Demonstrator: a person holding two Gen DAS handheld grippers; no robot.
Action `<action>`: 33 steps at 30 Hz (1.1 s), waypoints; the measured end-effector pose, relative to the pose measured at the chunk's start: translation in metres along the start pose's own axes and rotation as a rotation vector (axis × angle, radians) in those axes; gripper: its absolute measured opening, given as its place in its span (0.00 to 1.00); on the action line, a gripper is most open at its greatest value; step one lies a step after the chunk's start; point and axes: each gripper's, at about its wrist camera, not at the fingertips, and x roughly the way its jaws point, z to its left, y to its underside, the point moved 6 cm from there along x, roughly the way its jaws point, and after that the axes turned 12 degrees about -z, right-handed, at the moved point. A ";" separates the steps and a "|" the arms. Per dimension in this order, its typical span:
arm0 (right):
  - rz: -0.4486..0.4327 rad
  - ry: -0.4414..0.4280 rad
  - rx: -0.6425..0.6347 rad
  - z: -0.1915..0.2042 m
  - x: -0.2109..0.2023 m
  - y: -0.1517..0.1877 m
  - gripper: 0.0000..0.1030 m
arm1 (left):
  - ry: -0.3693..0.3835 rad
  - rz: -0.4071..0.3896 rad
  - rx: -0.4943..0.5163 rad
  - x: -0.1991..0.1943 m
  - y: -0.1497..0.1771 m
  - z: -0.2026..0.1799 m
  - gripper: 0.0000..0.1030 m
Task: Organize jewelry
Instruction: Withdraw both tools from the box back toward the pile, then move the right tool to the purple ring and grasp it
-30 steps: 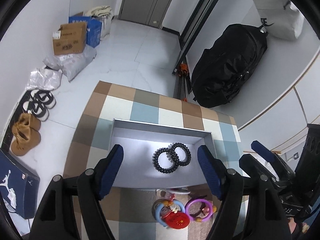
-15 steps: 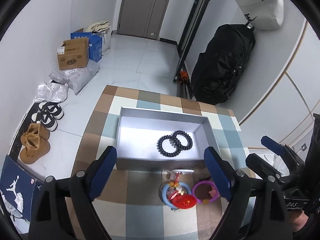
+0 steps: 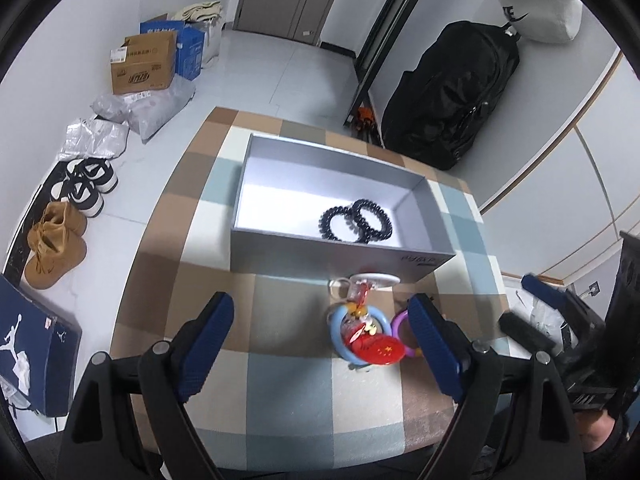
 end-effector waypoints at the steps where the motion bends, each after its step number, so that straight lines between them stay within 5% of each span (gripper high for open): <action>1: 0.040 0.011 -0.016 0.002 0.005 0.007 1.00 | -0.006 0.007 -0.005 0.001 0.001 0.001 0.83; 6: 0.170 0.013 -0.031 0.006 0.023 0.039 0.99 | -0.006 0.035 -0.011 0.004 0.006 0.004 0.83; 11: 0.178 0.003 -0.100 0.019 0.029 0.046 0.98 | -0.014 0.038 0.012 0.002 0.008 0.006 0.83; 17: 0.200 0.002 -0.161 0.032 0.042 0.050 0.85 | -0.010 0.033 -0.011 0.000 0.004 0.012 0.83; 25: 0.216 0.074 -0.412 0.054 0.057 0.061 0.69 | 0.004 0.021 -0.076 0.000 -0.003 0.024 0.83; 29: 0.208 0.074 -0.444 0.057 0.060 0.060 0.59 | 0.009 0.017 -0.101 0.000 -0.004 0.026 0.83; 30: 0.212 0.075 -0.444 0.056 0.061 0.060 0.49 | 0.010 0.017 -0.103 0.000 -0.004 0.026 0.83; 33: 0.213 0.065 -0.407 0.053 0.060 0.057 0.47 | 0.012 0.017 -0.104 0.000 -0.005 0.026 0.83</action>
